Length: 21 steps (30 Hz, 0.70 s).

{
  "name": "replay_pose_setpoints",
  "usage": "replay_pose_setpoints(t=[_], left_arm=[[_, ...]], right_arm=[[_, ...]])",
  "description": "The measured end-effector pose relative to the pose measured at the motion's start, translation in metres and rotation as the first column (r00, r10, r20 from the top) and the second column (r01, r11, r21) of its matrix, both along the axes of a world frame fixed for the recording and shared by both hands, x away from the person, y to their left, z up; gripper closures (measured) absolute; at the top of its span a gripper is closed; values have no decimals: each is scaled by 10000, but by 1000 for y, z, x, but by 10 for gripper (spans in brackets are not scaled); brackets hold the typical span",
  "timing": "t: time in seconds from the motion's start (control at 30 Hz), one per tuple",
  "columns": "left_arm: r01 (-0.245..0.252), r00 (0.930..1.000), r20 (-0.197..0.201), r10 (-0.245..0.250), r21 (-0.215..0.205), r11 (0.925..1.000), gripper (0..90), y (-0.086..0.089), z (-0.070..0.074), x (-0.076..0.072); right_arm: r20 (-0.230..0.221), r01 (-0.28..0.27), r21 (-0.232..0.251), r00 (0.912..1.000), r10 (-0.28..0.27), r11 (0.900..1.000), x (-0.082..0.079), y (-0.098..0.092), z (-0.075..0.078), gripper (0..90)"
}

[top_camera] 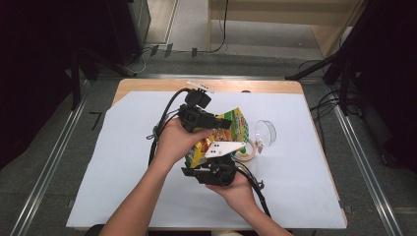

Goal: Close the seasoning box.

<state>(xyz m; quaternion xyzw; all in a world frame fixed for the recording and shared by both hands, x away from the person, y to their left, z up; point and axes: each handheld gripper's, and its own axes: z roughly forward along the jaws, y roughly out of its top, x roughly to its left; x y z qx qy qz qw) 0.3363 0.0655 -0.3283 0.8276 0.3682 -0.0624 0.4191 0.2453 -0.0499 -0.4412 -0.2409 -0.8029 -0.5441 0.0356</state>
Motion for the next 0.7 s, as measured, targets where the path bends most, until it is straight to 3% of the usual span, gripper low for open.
replay_pose_setpoints(t=[0.23,0.33,0.7], left_arm=[[100,9999,-79,-99,83,9999,750,-1,3,10],[79,9999,-136,-77,135,9999,747,-2,0,13],[185,9996,-212,-183,95,9998,746,0,-4,13]], right_arm=[[47,87,28,10000,-87,10000,9,-1,5,745],[-159,58,19,9999,-58,10000,12,-1,2,745],[-16,-32,-209,10000,31,9998,10,1,0,749]])
